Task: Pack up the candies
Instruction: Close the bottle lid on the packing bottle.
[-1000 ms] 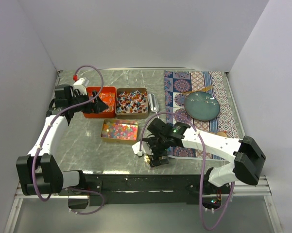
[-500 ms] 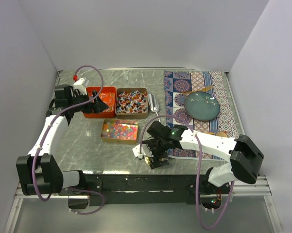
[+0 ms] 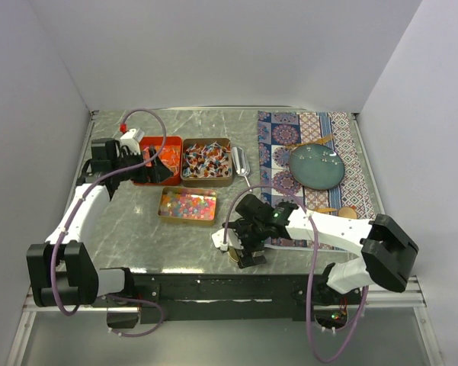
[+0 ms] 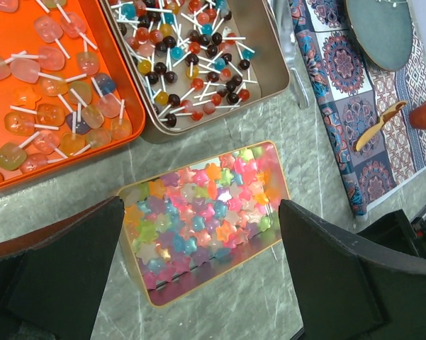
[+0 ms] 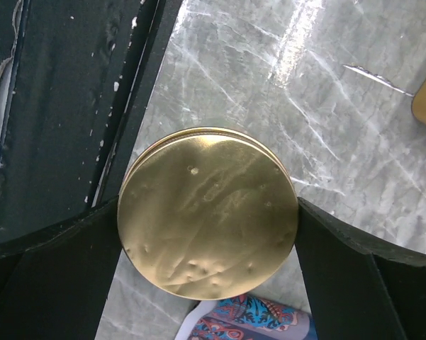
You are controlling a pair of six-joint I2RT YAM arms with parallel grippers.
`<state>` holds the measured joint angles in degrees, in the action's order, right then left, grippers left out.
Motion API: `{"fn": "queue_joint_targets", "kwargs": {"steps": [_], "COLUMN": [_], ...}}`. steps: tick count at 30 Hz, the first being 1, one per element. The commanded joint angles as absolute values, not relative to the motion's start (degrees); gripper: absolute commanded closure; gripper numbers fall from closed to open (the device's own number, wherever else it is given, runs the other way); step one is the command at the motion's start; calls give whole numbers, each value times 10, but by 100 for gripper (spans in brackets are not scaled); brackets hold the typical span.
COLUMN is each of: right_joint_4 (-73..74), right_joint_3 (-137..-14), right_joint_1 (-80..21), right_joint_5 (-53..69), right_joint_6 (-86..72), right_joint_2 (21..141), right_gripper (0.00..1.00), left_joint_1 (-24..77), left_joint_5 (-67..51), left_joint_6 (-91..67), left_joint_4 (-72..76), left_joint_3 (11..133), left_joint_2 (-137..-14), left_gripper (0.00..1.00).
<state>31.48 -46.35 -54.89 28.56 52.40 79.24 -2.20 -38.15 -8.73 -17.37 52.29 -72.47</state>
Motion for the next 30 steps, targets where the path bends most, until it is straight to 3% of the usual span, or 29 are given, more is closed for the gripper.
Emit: {"fn": "queue_joint_targets", "kwargs": {"steps": [1, 10, 15, 22, 30], "right_joint_4": [306, 303, 318, 275, 266], "right_joint_3": [-455, -439, -435, -435, -455], "right_joint_1": [-541, -511, -497, -464, -439], "right_joint_5": [285, 280, 275, 259, 272], "right_joint_6": [505, 483, 474, 445, 431], "right_joint_2": [783, 761, 748, 763, 789], "right_gripper": [0, 0, 0, 0, 0], "left_joint_1": [-17, 57, 94, 299, 548], "left_joint_5": [-400, -431, -474, -219, -2], "left_joint_6": [-88, -37, -119, -174, -133], "left_joint_4": [-161, -82, -47, 49, 175], "left_joint_3": [529, 453, 407, 281, 167], "left_joint_2": [-703, -579, -543, -398, -424], "left_gripper": [3, 3, 3, 3, 3]}}
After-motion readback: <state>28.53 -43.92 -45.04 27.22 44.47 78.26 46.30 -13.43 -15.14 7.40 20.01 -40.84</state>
